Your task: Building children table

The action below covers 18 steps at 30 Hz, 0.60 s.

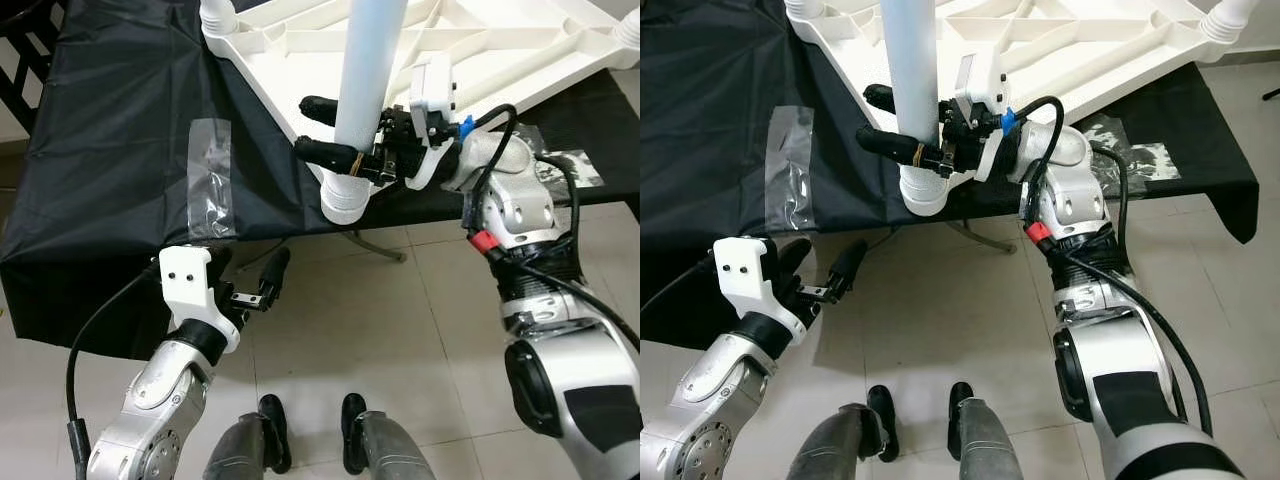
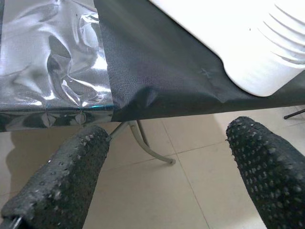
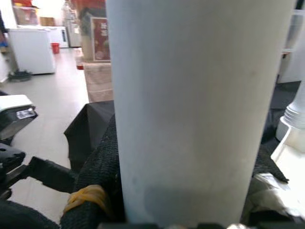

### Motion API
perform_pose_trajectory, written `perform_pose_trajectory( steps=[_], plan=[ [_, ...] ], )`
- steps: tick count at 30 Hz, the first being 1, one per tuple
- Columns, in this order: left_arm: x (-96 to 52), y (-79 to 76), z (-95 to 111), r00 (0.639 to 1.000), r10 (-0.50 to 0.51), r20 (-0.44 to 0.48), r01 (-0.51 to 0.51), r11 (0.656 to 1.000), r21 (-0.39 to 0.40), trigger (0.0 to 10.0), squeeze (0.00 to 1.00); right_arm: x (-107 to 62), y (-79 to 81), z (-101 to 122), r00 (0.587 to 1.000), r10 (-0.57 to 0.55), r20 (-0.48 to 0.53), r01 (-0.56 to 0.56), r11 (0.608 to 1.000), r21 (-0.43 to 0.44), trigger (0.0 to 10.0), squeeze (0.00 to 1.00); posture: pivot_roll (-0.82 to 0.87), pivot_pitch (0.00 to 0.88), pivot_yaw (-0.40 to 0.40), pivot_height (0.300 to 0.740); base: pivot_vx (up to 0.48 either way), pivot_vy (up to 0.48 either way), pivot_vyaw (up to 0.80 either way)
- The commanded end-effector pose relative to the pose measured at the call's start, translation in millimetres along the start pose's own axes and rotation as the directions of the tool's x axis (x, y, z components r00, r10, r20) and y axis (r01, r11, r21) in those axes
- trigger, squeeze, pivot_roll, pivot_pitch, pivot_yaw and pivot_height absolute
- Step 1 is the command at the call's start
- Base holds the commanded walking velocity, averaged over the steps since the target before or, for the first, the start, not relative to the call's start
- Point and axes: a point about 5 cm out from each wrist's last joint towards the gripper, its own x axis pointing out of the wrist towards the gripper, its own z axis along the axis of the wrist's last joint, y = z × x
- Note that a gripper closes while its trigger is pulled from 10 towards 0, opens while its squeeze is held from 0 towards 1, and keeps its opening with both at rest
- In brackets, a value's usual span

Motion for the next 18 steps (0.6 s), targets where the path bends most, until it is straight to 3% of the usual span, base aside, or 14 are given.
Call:
perform_pose_trajectory(
  steps=[1, 3, 4, 5, 6, 8, 10, 11, 12, 13, 14, 18],
  plan=[
    [-4.0, -0.9, -4.2, 1.0, -0.003, -0.018, 0.003, 1.0, -0.01, 10.0, 0.0, -4.5, 13.2, -38.2, 0.986, -0.088, -0.143, 0.103, 0.99, 0.1, 10.0, 0.0, -0.01, 0.419, -0.045, 0.74, 0.0, 0.0, 0.0],
    [-4.0, -0.9, -4.2, 1.0, -0.003, -0.018, 0.003, 1.0, -0.01, 10.0, 0.0, -4.5, 13.2, -38.2, 0.986, -0.088, -0.143, 0.103, 0.99, 0.1, 10.0, 0.0, -0.01, 0.419, -0.045, 0.74, 0.0, 0.0, 0.0],
    [-4.0, -0.7, -4.1, 1.0, -0.001, -0.015, 0.0, 1.0, -0.012, 10.0, 0.0, -2.6, 19.7, -45.2, 0.962, -0.214, -0.17, 0.232, 0.968, 0.095, 10.0, 0.0, -0.01, 0.411, -0.05, 0.74, 0.0, 0.0, 0.0],
    [-4.0, -0.7, -4.1, 1.0, -0.001, -0.015, 0.0, 1.0, -0.012, 10.0, 0.0, -2.6, 19.7, -45.2, 0.962, -0.214, -0.17, 0.232, 0.968, 0.095, 10.0, 0.0, -0.01, 0.411, -0.05, 0.74, 0.0, 0.0, 0.0],
    [-4.0, 0.1, -3.3, 1.0, 0.0, -0.009, 0.0, 1.0, -0.008, 10.0, 0.0, -2.1, 27.6, -51.9, 0.91, -0.367, -0.193, 0.387, 0.919, 0.077, 10.0, 0.0, -0.01, 0.398, -0.052, 0.74, 0.0, 0.0, 0.0],
    [-4.0, 0.1, -3.3, 1.0, 0.0, -0.009, 0.0, 1.0, -0.008, 10.0, 0.0, -2.1, 27.6, -51.9, 0.91, -0.367, -0.193, 0.387, 0.919, 0.077, 10.0, 0.0, -0.01, 0.398, -0.052, 0.74, 0.0, 0.0, 0.0],
    [-2.4, 8.7, 7.1, 0.999, 0.019, 0.032, -0.019, 1.0, -0.002, 10.0, 0.0, -8.7, 47.6, -65.7, 0.697, -0.666, -0.264, 0.699, 0.713, 0.048, 10.0, 0.0, 0.0, 0.37, -0.045, 0.74, 0.0, 0.0, 0.0],
    [-2.4, 8.7, 7.1, 0.999, 0.019, 0.032, -0.019, 1.0, -0.002, 10.0, 0.0, -8.7, 47.6, -65.7, 0.697, -0.666, -0.264, 0.699, 0.713, 0.048, 10.0, 0.0, 0.0, 0.37, -0.045, 0.74, 0.0, 0.0, 0.0],
    [-1.6, 12.9, 12.9, 0.998, 0.025, 0.052, -0.025, 1.0, 0.004, 10.0, 0.0, -12.0, 55.2, -69.1, 0.617, -0.733, -0.287, 0.772, 0.634, 0.043, 10.0, 0.0, 0.0, 0.37, -0.045, 0.74, 0.0, 0.0, 0.0],
    [0.9, 21.5, 26.8, 0.995, 0.025, 0.092, -0.028, 0.999, 0.03, 10.0, 0.0, -10.5, 62.0, -71.1, 0.561, -0.773, -0.295, 0.814, 0.579, 0.03, 10.0, 0.0, 0.01, 0.351, -0.034, 0.74, 0.0, 0.0, 0.0],
    [0.9, 21.5, 26.8, 0.995, 0.025, 0.092, -0.028, 0.999, 0.03, 10.0, 0.0, -10.5, 62.0, -71.1, 0.561, -0.773, -0.295, 0.814, 0.579, 0.03, 10.0, 0.0, 0.01, 0.351, -0.034, 0.74, 0.0, 0.0, 0.0],
    [6.2, 37.3, 60.6, 0.983, 0.003, 0.186, -0.019, 0.997, 0.081, 10.0, 0.0, -3.1, 66.2, -74.4, 0.512, -0.805, -0.3, 0.846, 0.533, 0.014, 10.0, 0.0, 0.03, 0.325, -0.03, 0.74, 0.0, 0.0, 0.0]
  ],
)
